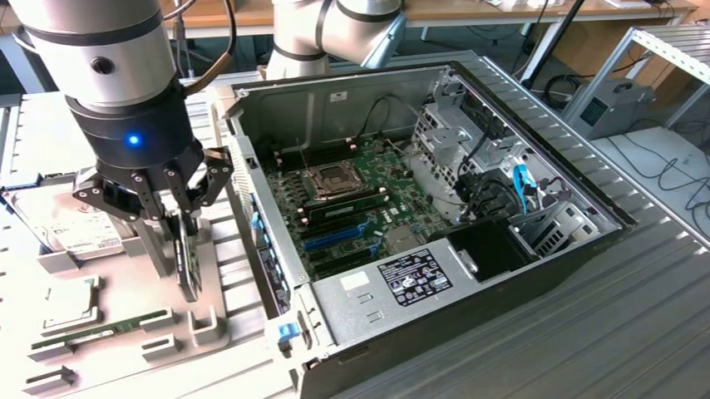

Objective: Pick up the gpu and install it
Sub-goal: 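Pick up the gpu and move the gpu toward the slot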

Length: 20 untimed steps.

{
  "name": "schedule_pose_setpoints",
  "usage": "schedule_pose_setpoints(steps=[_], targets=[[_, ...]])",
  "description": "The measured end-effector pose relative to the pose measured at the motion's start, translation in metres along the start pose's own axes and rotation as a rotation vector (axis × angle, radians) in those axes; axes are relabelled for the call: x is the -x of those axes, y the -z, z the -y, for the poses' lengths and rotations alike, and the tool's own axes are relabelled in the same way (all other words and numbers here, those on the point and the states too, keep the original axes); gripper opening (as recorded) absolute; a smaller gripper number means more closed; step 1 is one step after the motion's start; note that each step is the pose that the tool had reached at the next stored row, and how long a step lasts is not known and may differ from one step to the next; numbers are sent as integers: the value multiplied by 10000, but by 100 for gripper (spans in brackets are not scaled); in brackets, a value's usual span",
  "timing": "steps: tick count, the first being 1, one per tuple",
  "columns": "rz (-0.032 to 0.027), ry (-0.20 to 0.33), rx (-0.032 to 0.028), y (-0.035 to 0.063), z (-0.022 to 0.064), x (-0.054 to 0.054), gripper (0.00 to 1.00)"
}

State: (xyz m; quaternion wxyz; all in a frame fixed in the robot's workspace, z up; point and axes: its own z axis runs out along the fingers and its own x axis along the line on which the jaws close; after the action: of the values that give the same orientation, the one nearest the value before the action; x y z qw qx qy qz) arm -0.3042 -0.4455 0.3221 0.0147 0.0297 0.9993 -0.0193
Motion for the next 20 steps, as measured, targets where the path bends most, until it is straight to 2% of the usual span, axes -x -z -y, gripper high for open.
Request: schedule_pose_setpoints(steps=[6, 20], targets=[[0, 0, 0, 72, 3, 2, 26], [0, 0, -1, 128, 5, 4, 26]])
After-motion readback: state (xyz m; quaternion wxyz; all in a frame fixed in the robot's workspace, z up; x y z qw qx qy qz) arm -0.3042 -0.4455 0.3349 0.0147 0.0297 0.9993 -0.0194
